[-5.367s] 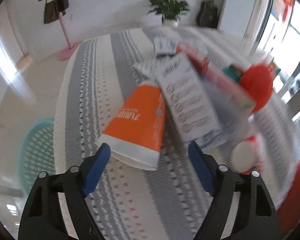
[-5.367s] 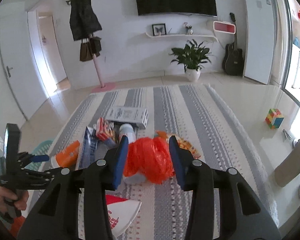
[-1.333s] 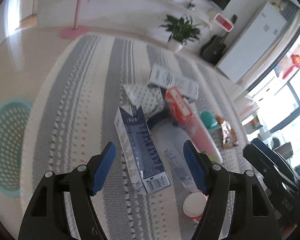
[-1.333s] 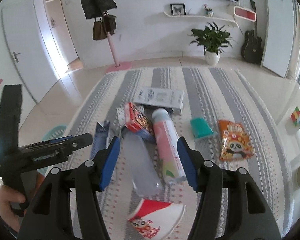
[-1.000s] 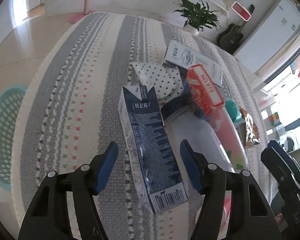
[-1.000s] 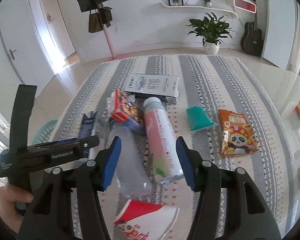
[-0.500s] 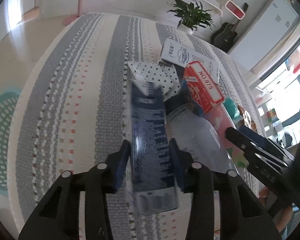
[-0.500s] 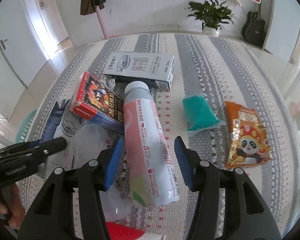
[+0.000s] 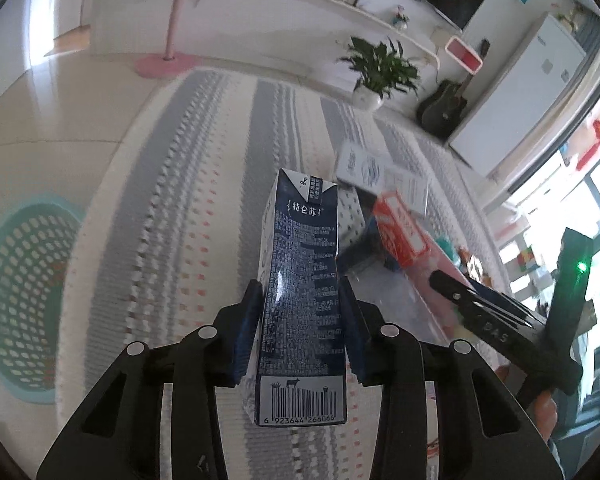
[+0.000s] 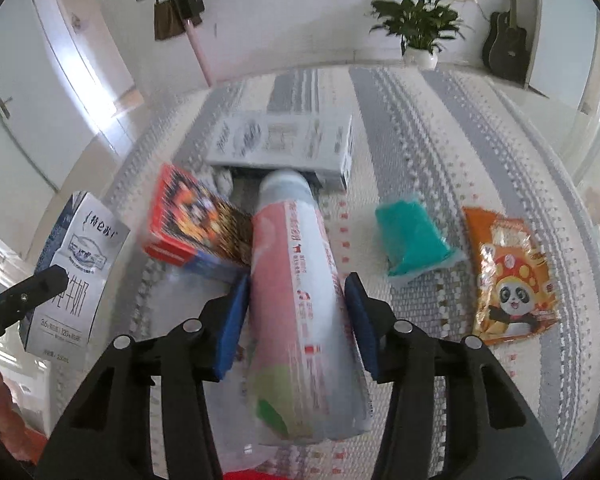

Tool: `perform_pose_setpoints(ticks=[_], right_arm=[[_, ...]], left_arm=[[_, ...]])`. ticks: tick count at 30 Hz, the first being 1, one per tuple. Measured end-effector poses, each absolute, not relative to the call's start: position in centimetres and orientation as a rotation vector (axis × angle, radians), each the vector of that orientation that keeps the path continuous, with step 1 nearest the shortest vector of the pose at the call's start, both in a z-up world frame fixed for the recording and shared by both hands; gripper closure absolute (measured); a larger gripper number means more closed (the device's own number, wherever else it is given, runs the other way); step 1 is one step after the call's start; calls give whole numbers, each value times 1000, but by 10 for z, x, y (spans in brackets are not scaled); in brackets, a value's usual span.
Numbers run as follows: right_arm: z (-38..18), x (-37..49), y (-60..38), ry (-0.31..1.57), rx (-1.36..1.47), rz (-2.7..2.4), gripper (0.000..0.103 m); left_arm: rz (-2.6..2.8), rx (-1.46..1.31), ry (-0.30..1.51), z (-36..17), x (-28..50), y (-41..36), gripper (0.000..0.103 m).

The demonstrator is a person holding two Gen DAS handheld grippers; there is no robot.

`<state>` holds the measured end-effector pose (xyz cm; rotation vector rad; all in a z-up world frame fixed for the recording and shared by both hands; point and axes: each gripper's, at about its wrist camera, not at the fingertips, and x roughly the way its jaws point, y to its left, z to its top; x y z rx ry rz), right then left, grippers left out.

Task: Collect trash
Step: 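Carry the carton and pink bottle over the basket and open both tools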

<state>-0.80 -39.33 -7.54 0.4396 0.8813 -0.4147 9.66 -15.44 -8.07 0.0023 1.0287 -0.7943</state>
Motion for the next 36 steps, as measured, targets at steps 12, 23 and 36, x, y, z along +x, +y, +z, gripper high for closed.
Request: perform_pose_setpoints(ticks=[12, 23, 36], right_arm=[[-8, -9, -368, 805, 420, -392, 103], [-46, -33, -372, 956, 372, -379, 74], [-85, -39, -386, 1167, 132, -249, 43]], left_arm=[[-742, -95, 931, -31, 116, -93, 67], [-743, -89, 935, -37, 111, -66, 66], [-760, -59, 951, -48, 104, -79, 66]])
